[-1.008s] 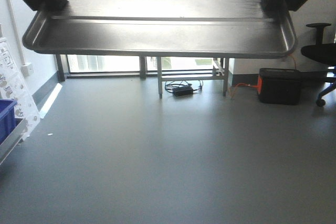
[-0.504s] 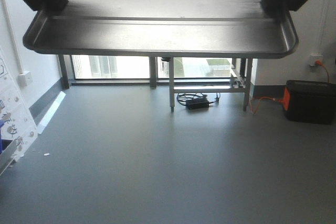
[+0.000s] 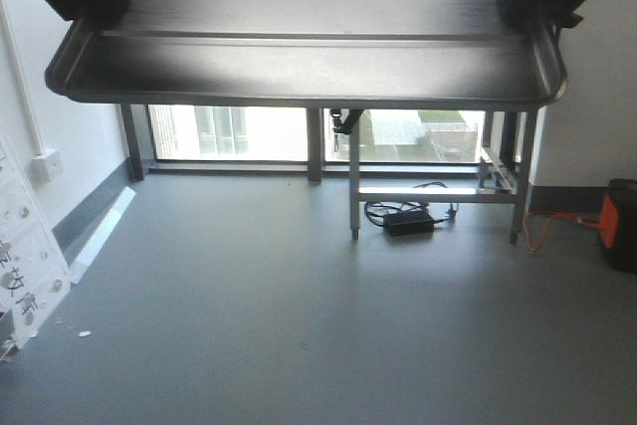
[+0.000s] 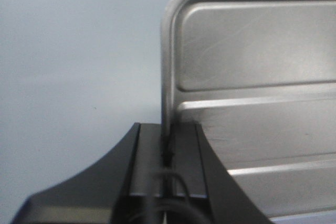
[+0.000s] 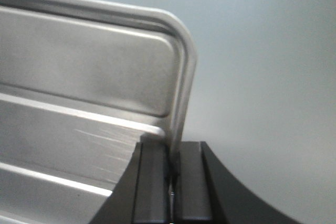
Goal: Grab silver tray and stack on right shelf
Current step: 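Hold the silver tray raised in both grippers while the base drives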
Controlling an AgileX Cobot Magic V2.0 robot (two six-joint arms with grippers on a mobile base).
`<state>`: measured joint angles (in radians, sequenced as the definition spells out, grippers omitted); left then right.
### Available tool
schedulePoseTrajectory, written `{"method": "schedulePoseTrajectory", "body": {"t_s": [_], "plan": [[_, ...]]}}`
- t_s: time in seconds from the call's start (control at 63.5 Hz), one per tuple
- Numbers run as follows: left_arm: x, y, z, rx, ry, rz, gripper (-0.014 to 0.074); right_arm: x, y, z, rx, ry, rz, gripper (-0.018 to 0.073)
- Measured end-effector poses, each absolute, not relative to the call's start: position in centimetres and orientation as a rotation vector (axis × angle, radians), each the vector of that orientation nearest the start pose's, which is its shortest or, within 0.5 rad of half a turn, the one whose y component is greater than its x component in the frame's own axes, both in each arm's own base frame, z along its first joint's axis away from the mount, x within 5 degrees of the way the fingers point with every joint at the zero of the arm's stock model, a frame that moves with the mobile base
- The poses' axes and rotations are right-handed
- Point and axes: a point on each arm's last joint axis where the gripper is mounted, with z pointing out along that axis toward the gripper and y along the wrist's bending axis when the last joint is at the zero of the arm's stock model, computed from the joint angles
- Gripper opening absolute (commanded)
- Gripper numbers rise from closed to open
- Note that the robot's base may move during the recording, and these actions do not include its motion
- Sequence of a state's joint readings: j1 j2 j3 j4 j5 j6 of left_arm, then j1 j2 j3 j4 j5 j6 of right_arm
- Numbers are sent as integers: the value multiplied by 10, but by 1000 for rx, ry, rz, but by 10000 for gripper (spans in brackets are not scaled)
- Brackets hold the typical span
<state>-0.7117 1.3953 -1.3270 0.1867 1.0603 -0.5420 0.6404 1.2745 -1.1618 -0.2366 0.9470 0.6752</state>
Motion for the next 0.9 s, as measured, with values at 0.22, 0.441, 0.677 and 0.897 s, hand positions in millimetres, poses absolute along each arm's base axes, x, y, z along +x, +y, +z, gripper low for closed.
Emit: {"method": "schedulePoseTrajectory", "body": {"t_s": [0.22, 0.441, 0.677, 0.897], "plan": [[225, -175, 357, 281, 2581, -217, -93, 216, 140, 347, -56, 2522, 239, 57], [226, -175, 358, 281, 2580, -218, -93, 216, 139, 347, -57, 2521, 237, 57], [226, -175, 358, 281, 2580, -218, -93, 217, 140, 347, -57, 2517, 240, 57], [226, -175, 358, 281, 2580, -218, -93, 217, 140, 347, -57, 2517, 240, 57]]}}
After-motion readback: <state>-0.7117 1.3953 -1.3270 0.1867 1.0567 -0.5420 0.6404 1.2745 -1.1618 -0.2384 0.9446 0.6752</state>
